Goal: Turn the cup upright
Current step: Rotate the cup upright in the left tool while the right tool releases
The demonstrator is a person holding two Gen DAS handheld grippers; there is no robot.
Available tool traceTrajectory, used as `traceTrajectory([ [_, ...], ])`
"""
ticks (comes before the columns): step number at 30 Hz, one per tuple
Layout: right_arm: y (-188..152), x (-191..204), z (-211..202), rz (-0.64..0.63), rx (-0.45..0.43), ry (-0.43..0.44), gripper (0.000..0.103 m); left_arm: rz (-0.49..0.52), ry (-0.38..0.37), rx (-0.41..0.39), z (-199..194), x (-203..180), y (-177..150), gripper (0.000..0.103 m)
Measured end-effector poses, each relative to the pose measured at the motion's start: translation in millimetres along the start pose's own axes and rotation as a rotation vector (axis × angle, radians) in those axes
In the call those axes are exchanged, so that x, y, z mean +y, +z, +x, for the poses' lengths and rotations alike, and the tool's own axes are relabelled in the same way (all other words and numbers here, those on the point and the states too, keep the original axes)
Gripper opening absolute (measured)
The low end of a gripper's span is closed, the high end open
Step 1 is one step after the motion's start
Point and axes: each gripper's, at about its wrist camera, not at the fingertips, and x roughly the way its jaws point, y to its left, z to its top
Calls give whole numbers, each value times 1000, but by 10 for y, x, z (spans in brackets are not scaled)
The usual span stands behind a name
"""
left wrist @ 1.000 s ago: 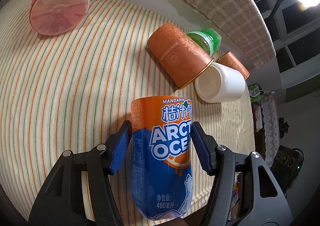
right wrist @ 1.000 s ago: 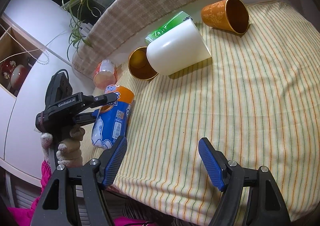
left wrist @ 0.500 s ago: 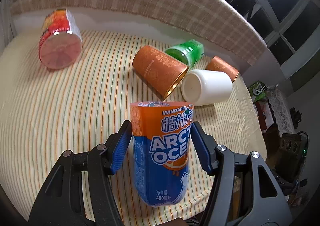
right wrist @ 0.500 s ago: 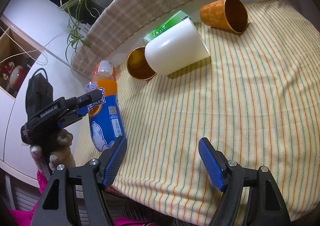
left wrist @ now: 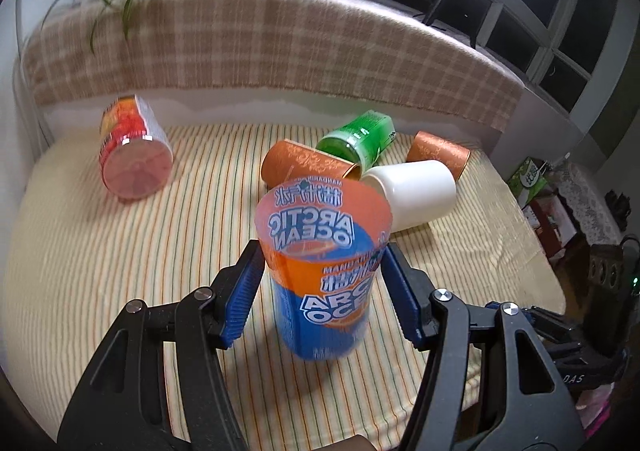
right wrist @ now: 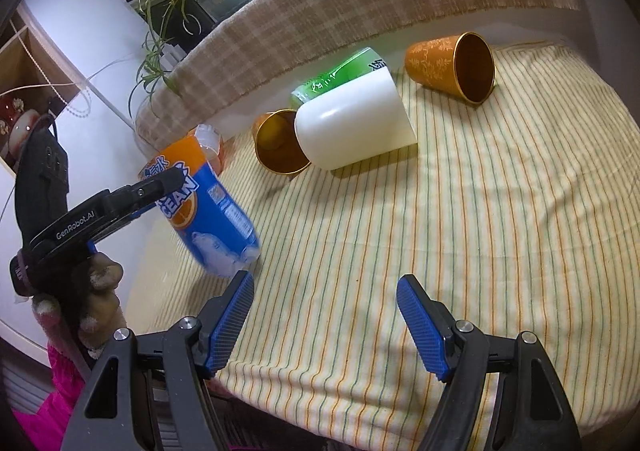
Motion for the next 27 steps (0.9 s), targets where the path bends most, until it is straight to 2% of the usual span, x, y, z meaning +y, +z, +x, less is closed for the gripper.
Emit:
traceTrajectory([
  [11, -1, -13, 4, 3, -1, -11, 77, 69, 48, -50, -43, -142, -26, 62],
  [27, 5, 1, -6, -3, -4, -18, 77, 85, 29, -17, -6, -167, -106, 62],
])
